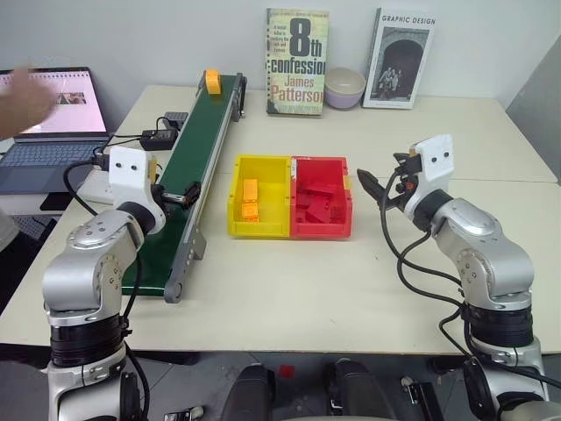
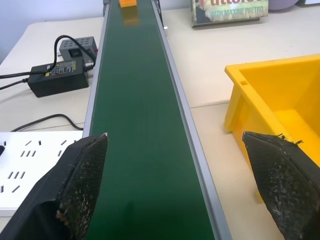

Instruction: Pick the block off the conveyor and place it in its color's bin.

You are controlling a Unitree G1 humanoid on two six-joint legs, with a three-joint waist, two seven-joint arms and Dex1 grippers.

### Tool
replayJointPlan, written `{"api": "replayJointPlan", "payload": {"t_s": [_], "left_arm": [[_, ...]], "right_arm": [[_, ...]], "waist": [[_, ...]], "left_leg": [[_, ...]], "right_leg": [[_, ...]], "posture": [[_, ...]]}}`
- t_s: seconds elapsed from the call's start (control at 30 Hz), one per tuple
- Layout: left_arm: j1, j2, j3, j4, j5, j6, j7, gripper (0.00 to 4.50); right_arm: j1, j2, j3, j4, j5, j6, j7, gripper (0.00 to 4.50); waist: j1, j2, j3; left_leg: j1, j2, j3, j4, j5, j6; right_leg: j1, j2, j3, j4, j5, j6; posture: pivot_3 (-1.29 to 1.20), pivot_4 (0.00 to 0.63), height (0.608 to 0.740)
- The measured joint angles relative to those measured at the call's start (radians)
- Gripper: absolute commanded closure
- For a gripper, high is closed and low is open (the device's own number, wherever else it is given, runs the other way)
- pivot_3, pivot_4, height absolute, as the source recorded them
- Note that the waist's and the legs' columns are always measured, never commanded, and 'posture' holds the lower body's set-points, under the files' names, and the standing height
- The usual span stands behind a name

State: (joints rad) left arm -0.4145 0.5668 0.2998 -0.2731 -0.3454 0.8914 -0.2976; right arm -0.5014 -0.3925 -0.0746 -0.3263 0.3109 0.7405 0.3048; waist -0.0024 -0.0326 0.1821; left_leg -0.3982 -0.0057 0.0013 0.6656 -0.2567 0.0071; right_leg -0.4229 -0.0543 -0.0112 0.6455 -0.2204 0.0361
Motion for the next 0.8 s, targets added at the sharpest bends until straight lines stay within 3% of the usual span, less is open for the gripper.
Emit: {"api": "replayJointPlan", "payload": {"t_s": [0.23, 0.47, 0.67, 0.8], "left_arm": [[0.010, 0.026, -0.019, -0.014, -0.021, 0.003, -0.038, 0.03], [0.062, 0.009, 0.051, -0.070, 0.002, 0.022, 0.065, 0.03], [0.051, -0.090, 0.105, -0.073, -0.018, 0.020, 0.125, 0.03], [0.029, -0.107, 0.107, -0.048, -0.035, 0.004, 0.121, 0.03]], "right_arm": [[-0.015, -0.005, 0.000, 0.000, -0.003, 0.002, 0.008, 0.00], [-0.030, -0.043, 0.001, 0.001, 0.000, 0.003, 0.054, 0.00], [-0.101, -0.066, 0.059, -0.013, 0.148, 0.016, 0.281, 0.00], [-0.127, -0.084, 0.066, -0.042, 0.232, 0.039, 0.379, 0.00]], "waist": [[0.000, 0.000, 0.000], [0.000, 0.000, 0.000], [0.000, 0.000, 0.000], [0.000, 0.000, 0.000]], "left_leg": [[0.000, 0.000, 0.000, 0.000, 0.000, 0.000], [0.000, 0.000, 0.000, 0.000, 0.000, 0.000], [0.000, 0.000, -0.001, 0.000, 0.000, 0.000], [0.000, 0.000, -0.002, 0.000, 0.000, 0.000]], "right_leg": [[0.000, 0.000, 0.000, 0.000, 0.000, 0.000], [0.000, 0.000, 0.000, 0.000, 0.000, 0.000], [0.001, 0.000, -0.001, 0.000, 0.000, 0.000], [0.001, 0.000, -0.001, 0.000, 0.000, 0.000]], "posture": [[0.00, 0.150, 0.740], [0.00, 0.150, 0.740], [0.00, 0.150, 0.740], [0.00, 0.150, 0.740]]}}
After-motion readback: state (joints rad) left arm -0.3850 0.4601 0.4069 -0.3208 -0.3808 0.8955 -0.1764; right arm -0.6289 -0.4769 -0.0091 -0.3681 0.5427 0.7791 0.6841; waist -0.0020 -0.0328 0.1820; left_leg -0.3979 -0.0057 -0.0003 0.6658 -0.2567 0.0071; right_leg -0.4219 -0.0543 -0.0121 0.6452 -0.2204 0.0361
